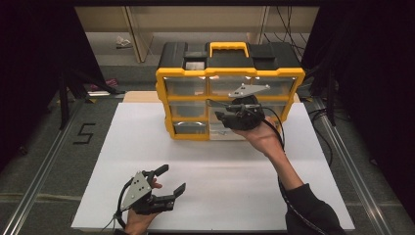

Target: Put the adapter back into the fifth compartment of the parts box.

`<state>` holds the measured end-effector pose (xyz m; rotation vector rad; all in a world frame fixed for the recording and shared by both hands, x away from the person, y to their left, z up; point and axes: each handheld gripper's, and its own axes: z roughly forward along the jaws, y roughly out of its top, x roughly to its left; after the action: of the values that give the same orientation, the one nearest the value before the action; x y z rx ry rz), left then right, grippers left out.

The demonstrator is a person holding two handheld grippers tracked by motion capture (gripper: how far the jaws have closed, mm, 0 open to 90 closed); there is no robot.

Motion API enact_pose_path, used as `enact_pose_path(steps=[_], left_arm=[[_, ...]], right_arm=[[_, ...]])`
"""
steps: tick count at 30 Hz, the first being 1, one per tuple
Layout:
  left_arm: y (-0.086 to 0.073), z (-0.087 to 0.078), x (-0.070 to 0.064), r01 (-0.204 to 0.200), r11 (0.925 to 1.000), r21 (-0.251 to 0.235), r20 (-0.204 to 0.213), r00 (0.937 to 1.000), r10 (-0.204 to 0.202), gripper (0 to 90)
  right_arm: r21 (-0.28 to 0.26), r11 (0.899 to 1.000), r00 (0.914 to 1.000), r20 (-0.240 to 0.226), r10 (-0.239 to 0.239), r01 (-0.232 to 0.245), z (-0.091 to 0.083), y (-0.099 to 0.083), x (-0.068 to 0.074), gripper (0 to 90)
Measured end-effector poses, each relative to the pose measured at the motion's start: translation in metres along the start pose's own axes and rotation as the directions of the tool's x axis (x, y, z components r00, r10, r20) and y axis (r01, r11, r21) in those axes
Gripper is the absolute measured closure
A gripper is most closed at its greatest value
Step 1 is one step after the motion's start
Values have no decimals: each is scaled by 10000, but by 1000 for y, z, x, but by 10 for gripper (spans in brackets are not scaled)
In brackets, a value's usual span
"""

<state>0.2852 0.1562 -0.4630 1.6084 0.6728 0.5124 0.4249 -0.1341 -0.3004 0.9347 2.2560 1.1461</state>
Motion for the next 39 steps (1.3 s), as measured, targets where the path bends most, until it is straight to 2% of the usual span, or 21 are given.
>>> enact_pose_path(steps=[7,14,23,39], left_arm=[[0,0,0,-6,10000,2,5,10000,6,186],[0,0,0,5,10000,7,12,10000,-5,186],[0,0,-1,44,10000,31,22,10000,-44,186],[-1,1,-1,42,10000,47,28,10000,-42,186]], right_arm=[[-161,9998,9999,-85,-115,114,-5,1,7,459],[-436,9989,9998,-47,-177,175,-11,-4,7,398],[-955,9953,9995,-247,-191,167,-21,-17,13,364],[-1424,9897,9983,-545,-206,126,-31,-33,23,337]])
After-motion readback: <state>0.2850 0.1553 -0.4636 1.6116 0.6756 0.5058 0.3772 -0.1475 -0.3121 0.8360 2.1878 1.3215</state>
